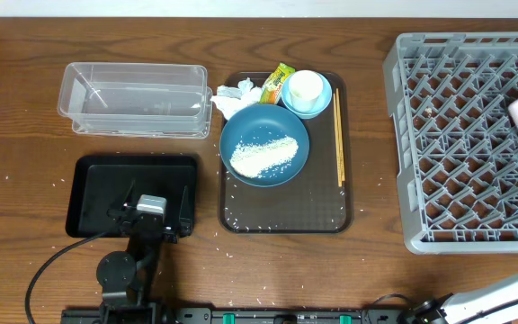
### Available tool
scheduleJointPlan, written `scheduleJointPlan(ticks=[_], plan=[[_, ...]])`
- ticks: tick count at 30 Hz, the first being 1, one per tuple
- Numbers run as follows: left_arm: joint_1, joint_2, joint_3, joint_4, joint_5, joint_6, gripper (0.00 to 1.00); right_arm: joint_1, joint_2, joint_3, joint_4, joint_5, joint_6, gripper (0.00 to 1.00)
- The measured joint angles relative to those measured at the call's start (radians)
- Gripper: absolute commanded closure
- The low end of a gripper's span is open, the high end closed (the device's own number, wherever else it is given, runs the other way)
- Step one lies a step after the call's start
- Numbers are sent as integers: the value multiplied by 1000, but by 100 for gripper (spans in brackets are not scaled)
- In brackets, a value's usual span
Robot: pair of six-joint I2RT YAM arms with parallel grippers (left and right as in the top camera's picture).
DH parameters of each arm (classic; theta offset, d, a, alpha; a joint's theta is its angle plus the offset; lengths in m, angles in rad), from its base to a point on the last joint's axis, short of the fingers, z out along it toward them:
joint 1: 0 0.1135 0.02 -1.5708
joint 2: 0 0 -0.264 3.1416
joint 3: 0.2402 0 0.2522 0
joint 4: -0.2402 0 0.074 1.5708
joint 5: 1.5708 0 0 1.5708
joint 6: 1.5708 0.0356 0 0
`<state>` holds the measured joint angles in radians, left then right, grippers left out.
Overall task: Sort waste into correct bins and load items into the dishwasher rack
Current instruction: 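Lower the pink cup into the rack's right side and release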
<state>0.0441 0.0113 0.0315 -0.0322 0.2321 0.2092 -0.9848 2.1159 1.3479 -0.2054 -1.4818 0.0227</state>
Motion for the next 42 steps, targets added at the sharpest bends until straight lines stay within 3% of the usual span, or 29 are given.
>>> scheduleJointPlan(ticks=[1, 2, 3, 4, 10, 18, 22, 27, 28, 29, 32, 33, 42], plan=[[0, 0, 0, 0, 0, 0, 0, -3, 0, 0, -7, -1, 7, 89], [0, 0, 0, 0, 0, 0, 0, -6, 0, 0, -17, 0, 17, 66], [0, 0, 0, 0, 0, 0, 0, -7, 0, 0, -28, 2, 23, 37], [0, 0, 0, 0, 0, 0, 0, -10, 0, -1, -39, 2, 23, 1], [0, 0, 0, 0, 0, 0, 0, -25, -53, -3, -159, 79, 32, 1], [0, 0, 0, 0, 0, 0, 0, -27, -372, -3, -410, 544, 103, 1], [0, 0, 0, 0, 0, 0, 0, -27, -547, -3, -428, 742, 177, 1], [0, 0, 0, 0, 0, 0, 0, -22, -686, -3, -376, 792, 225, 1], [0, 0, 0, 0, 0, 0, 0, -17, -704, -3, -370, 785, 232, 4], [0, 0, 0, 0, 0, 0, 0, -8, -716, -3, -364, 776, 234, 21], [0, 0, 0, 0, 0, 0, 0, 42, -724, -3, -351, 761, 245, 90], [0, 0, 0, 0, 0, 0, 0, 66, -720, -3, -352, 766, 246, 97], [0, 0, 0, 0, 0, 0, 0, 371, -581, -3, -320, 1174, 256, 99]])
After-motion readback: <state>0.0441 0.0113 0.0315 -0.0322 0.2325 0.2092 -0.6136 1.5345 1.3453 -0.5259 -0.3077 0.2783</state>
